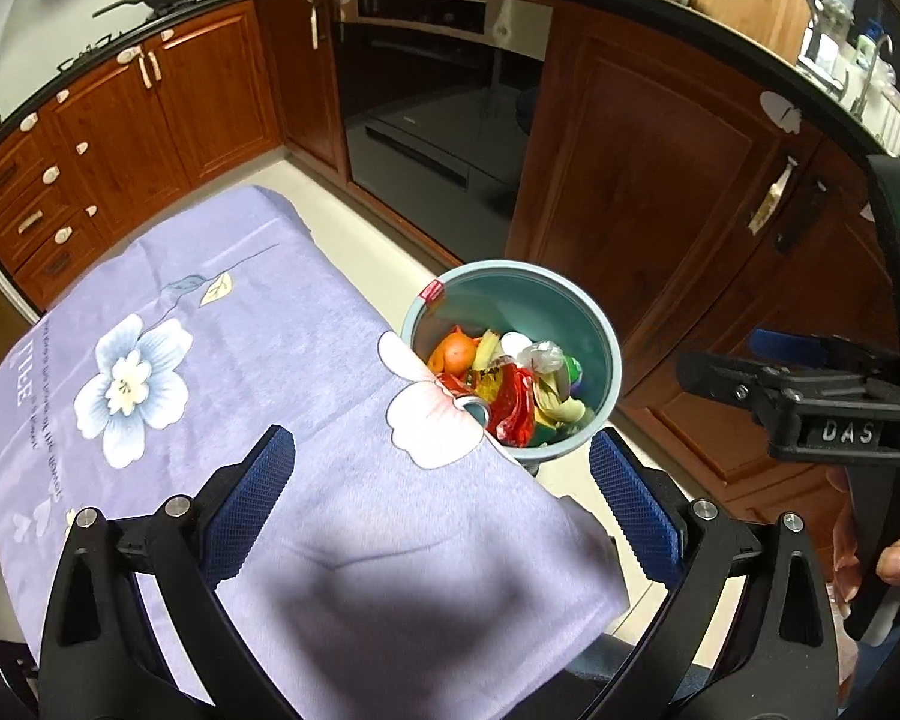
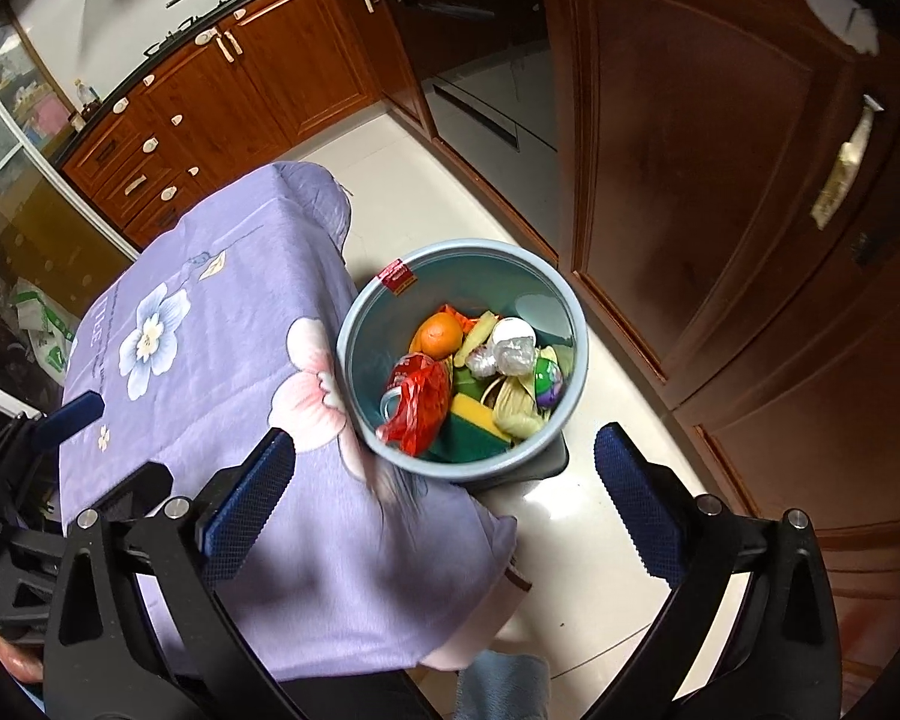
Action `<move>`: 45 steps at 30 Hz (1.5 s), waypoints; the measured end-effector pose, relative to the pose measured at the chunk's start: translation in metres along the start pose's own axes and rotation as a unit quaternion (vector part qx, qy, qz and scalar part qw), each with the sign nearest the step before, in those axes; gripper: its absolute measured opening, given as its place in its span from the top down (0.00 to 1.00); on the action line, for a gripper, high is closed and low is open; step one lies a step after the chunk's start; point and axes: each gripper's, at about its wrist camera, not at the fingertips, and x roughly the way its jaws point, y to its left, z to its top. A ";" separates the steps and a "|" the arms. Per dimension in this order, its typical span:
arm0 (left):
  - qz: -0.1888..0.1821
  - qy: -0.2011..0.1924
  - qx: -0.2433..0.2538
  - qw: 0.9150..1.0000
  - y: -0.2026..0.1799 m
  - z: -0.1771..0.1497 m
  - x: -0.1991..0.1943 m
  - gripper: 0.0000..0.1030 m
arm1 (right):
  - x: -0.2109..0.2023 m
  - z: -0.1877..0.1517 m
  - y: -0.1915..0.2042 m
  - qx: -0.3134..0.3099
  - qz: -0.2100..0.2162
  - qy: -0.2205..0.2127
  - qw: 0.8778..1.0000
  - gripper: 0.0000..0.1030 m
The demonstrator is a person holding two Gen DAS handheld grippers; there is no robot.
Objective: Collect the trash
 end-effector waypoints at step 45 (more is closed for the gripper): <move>0.034 0.040 -0.045 0.998 0.011 -0.034 0.018 0.04 | 0.009 -0.027 0.006 -0.055 -0.060 0.028 0.996 0.07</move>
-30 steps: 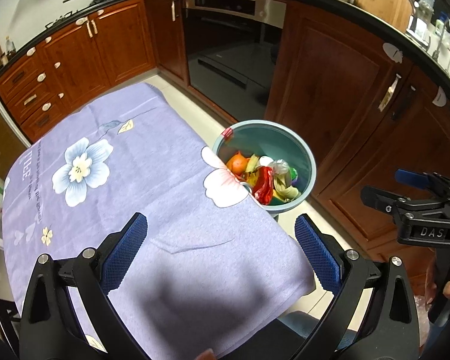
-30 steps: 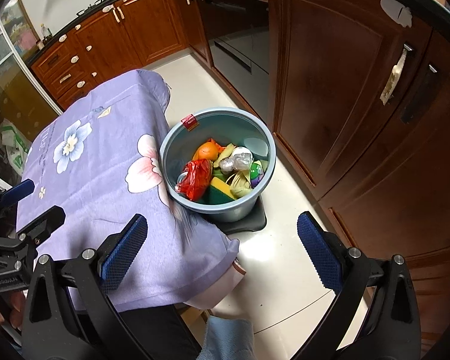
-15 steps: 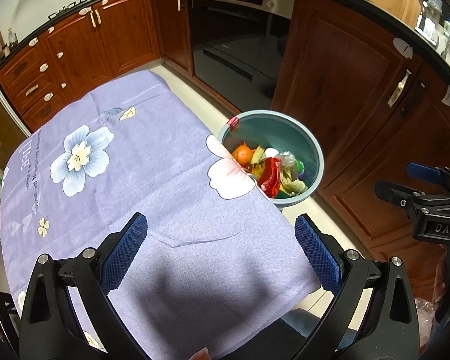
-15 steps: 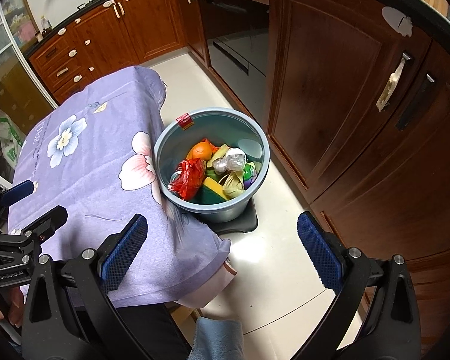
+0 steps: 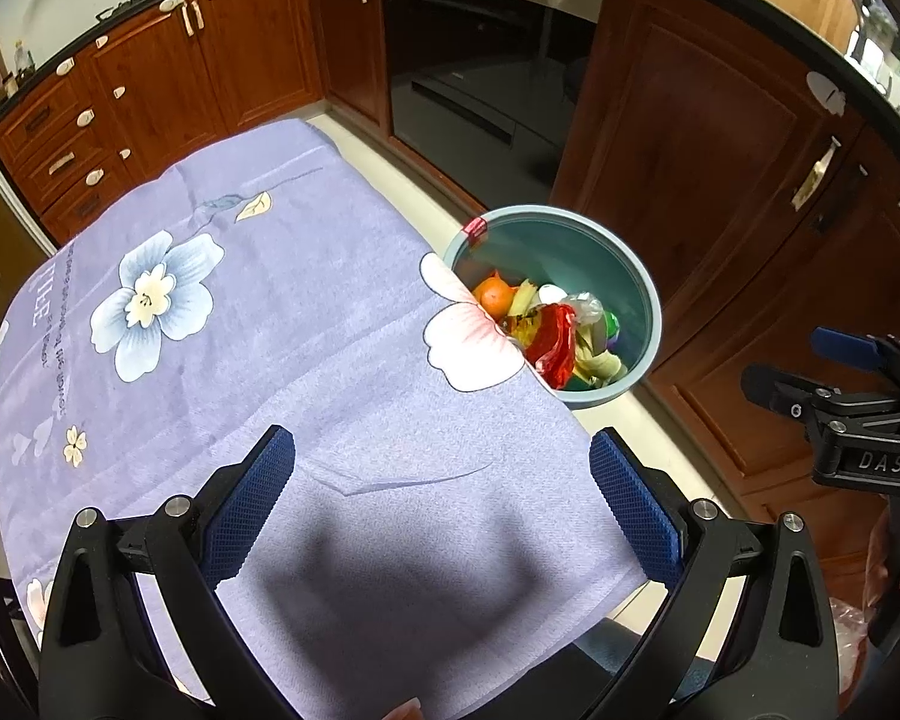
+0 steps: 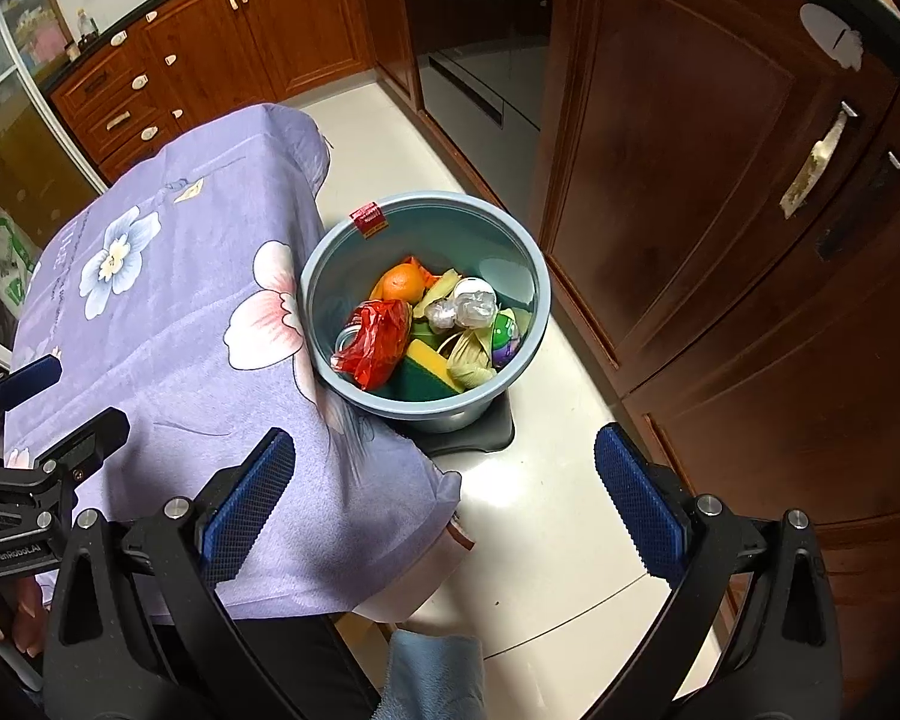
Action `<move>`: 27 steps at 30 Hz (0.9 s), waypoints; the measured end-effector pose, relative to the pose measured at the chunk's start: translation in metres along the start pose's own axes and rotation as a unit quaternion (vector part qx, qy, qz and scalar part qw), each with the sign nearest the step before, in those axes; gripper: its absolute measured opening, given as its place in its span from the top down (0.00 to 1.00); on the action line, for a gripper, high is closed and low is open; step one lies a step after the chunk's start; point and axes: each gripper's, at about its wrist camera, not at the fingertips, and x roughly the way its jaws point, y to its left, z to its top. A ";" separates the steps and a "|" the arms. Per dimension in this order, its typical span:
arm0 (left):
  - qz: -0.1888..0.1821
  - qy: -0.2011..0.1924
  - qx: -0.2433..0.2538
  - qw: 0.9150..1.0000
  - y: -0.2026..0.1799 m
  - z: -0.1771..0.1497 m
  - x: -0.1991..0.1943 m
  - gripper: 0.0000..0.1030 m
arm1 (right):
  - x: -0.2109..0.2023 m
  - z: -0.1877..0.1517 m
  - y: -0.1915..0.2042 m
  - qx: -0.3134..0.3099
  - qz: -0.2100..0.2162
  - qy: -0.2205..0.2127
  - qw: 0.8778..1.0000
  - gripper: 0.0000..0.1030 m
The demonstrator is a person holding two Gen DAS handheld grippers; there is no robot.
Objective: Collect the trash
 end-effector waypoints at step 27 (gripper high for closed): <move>0.010 0.025 0.004 1.000 -0.002 -0.005 0.025 0.04 | 0.035 -0.004 -0.004 0.006 0.004 0.033 0.999 0.07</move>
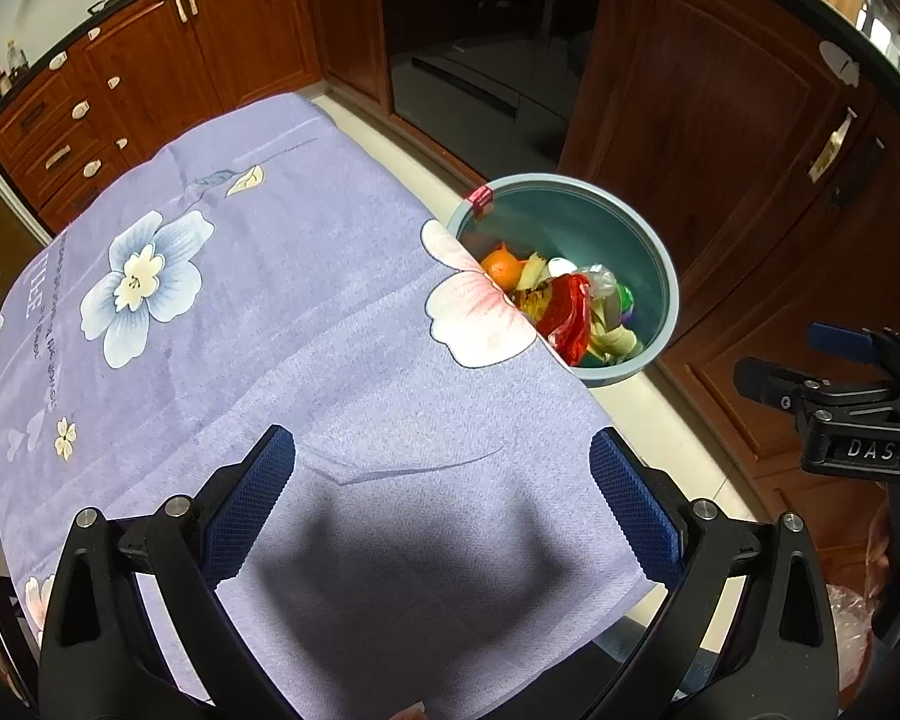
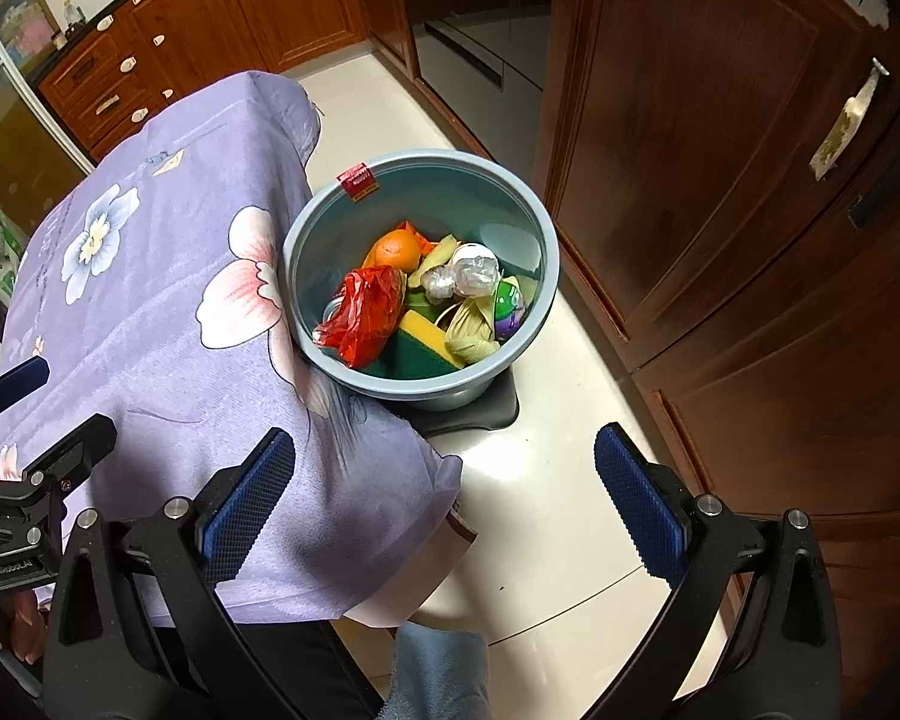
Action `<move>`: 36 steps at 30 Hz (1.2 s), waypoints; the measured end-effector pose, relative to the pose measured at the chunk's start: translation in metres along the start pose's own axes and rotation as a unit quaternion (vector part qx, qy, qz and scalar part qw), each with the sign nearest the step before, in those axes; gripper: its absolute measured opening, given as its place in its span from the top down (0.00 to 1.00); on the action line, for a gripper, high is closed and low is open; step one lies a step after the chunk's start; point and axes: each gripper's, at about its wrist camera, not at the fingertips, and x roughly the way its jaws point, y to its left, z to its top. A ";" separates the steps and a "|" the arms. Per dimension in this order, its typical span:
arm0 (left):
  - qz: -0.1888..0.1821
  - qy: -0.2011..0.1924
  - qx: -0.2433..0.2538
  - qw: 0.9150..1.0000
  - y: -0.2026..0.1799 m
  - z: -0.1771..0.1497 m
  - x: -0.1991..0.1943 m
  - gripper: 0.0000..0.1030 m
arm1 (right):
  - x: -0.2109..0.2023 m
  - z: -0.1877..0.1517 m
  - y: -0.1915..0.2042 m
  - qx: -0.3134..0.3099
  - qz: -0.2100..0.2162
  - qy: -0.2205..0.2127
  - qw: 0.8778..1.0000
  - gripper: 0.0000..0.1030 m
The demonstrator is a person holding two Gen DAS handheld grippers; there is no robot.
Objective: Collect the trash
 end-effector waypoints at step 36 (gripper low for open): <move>0.003 0.021 0.019 1.000 -0.012 -0.002 0.017 0.04 | 0.021 0.001 -0.013 0.019 0.005 0.023 1.000 0.07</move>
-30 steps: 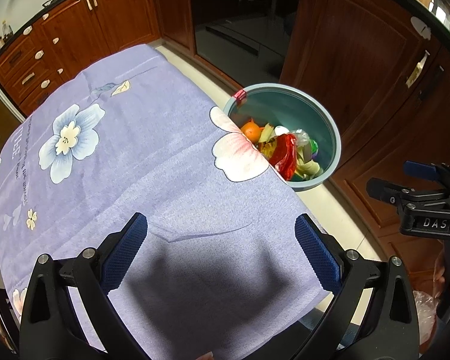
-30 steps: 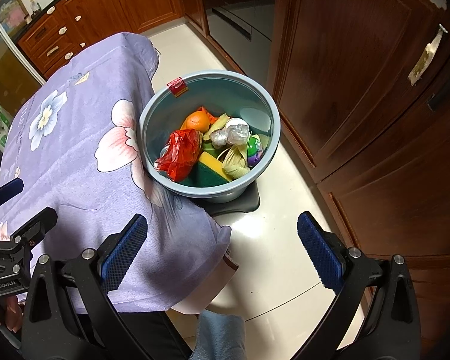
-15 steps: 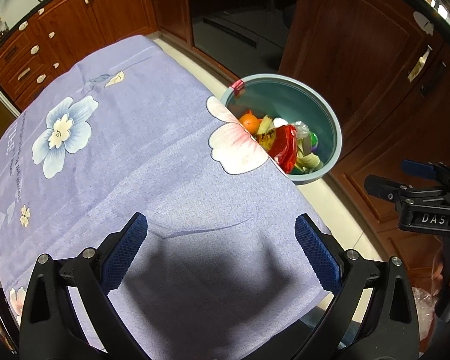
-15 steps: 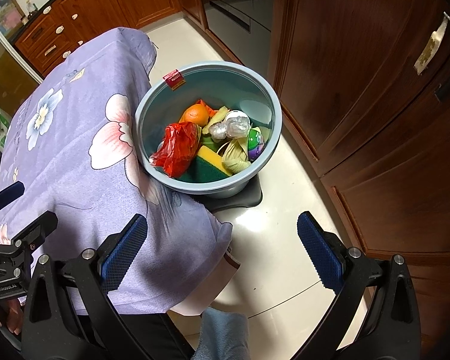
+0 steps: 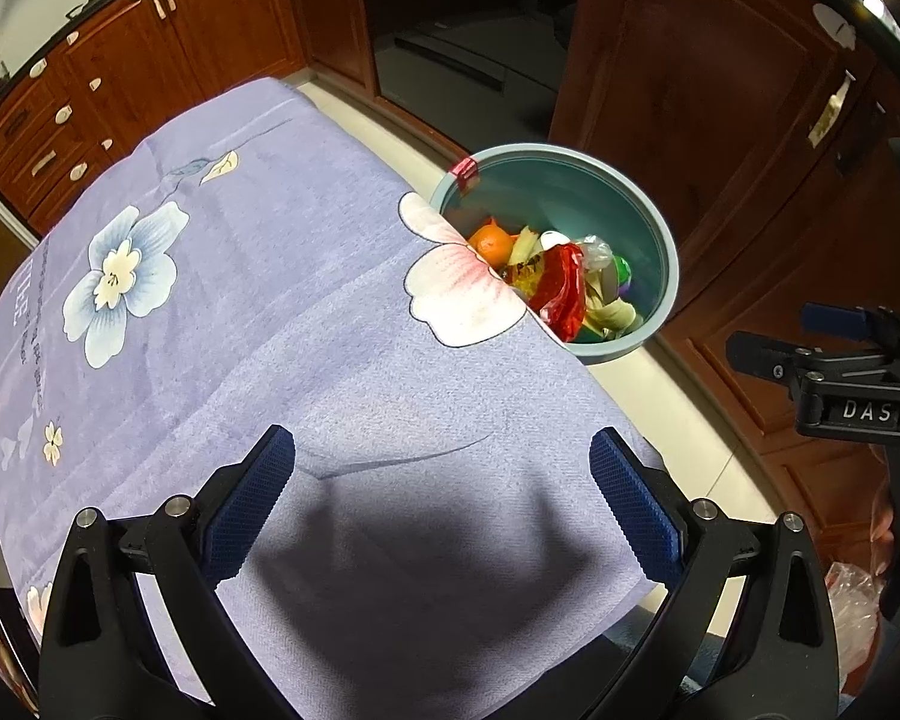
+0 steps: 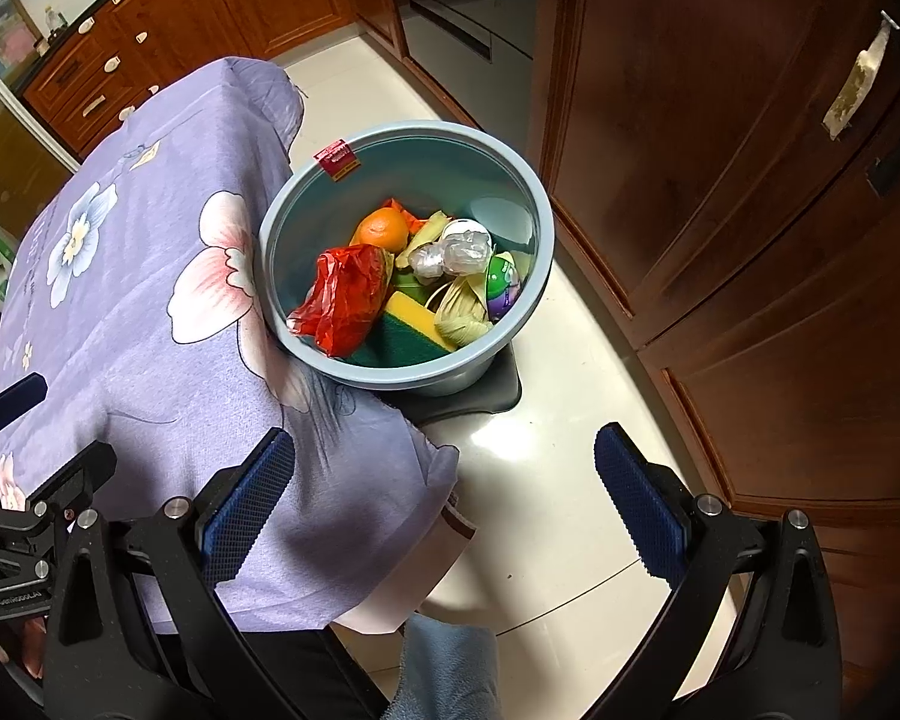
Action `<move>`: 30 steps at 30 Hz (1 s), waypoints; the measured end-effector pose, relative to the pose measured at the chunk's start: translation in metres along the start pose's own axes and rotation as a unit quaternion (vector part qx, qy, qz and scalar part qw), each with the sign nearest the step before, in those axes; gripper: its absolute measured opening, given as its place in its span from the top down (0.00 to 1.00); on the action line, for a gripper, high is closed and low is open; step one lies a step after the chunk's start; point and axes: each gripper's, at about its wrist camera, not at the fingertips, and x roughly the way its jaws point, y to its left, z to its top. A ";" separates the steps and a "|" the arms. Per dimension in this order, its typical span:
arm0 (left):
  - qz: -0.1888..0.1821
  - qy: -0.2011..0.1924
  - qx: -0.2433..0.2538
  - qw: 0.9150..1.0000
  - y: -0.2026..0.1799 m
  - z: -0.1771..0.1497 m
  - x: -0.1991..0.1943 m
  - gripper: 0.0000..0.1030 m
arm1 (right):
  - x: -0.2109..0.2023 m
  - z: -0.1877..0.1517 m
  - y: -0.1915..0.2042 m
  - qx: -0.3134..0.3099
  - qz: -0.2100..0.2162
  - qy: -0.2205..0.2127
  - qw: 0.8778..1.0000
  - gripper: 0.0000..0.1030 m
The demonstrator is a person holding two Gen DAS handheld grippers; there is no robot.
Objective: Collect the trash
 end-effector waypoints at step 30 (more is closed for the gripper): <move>0.006 -0.001 0.007 1.000 -0.002 0.004 -0.007 0.04 | -0.008 0.009 -0.004 -0.002 -0.009 -0.004 1.000 0.07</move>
